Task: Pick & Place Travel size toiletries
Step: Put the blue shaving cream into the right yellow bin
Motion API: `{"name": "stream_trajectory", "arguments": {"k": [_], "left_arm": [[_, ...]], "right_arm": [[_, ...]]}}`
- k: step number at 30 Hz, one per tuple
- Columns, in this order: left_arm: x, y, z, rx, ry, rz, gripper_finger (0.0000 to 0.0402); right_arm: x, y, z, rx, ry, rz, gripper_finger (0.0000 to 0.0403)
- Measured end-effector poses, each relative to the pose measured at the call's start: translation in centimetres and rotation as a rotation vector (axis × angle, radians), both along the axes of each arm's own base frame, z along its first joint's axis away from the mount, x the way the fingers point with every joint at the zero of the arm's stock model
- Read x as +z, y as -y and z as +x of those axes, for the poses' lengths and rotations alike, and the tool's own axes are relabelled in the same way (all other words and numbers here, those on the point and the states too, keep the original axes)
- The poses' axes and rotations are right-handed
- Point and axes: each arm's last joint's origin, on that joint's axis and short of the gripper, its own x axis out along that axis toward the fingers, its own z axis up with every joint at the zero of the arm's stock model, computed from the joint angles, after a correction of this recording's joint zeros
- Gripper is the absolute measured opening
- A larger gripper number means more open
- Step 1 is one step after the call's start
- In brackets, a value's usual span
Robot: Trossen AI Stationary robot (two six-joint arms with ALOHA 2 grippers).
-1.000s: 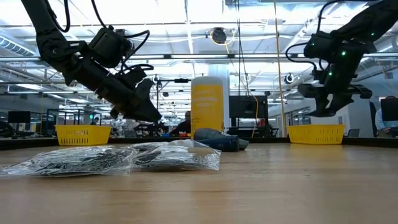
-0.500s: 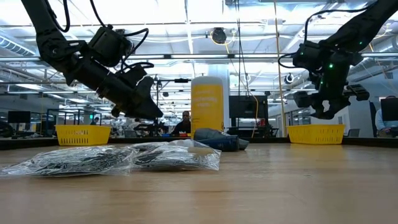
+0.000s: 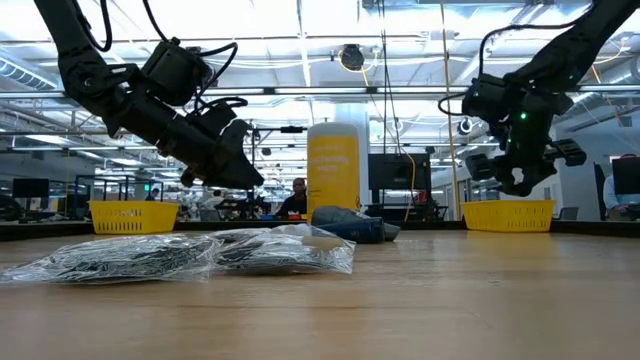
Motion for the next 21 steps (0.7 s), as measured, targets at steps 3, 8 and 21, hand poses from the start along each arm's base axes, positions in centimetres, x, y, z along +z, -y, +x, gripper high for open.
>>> {"name": "stream_trajectory", "arguments": {"k": [3,8,21], "left_arm": [[0.0,0.0,0.0,0.000,0.000,0.000,0.0157],[0.0,0.0,0.0,-0.001,0.000,-0.001,0.0157],[0.0,0.1,0.0,-0.025,0.005,-0.015,0.0157]], "right_arm": [[-0.2,0.0,0.3,0.003,-0.004,-0.004,0.0128],[-0.5,0.9,1.5,0.115,0.058,-0.016,0.0128],[-1.7,2.0,0.2,0.104,0.047,0.096,0.0128]]}}
